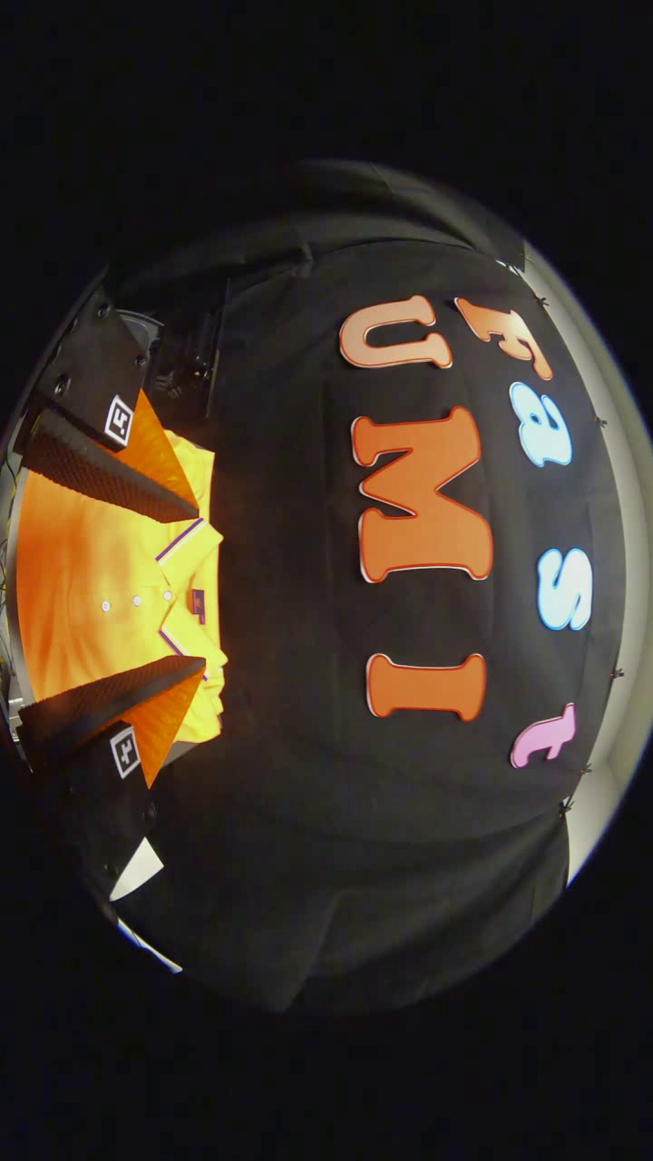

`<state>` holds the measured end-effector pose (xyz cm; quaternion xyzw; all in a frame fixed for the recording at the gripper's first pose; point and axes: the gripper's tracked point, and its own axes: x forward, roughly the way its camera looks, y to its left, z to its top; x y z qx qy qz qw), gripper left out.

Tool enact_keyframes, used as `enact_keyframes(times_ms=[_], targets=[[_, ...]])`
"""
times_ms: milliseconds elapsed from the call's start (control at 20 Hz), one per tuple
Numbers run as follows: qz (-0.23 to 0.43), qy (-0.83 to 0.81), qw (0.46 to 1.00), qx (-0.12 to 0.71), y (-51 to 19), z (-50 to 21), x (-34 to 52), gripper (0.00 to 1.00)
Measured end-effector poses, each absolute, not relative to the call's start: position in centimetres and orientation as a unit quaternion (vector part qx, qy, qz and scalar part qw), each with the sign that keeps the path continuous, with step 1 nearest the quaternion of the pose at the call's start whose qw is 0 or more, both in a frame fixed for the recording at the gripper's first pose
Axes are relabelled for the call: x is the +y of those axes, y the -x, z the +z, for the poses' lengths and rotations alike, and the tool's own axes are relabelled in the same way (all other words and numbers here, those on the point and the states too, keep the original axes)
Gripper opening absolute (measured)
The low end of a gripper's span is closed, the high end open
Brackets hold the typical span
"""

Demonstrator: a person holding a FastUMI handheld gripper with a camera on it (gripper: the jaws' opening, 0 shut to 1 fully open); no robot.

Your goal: Put the clothes into the washing machine and then close the washing machine lid.

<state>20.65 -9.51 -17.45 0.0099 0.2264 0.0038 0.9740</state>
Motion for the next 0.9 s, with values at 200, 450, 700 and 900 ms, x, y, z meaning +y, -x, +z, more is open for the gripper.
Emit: enact_keyframes(times_ms=[200, 450, 700, 900], targets=[[0.009, -0.006, 0.960, 0.281, -22.9, -22.9, -10.2, 0.96], [0.015, -0.008, 0.940, 0.341, -24.0, -27.4, -11.0, 0.97], [0.012, -0.006, 0.923, 0.384, -24.0, -29.9, -11.3, 0.96], [0.015, 0.002, 0.916, 0.401, -23.6, -30.3, -11.2, 0.97]])
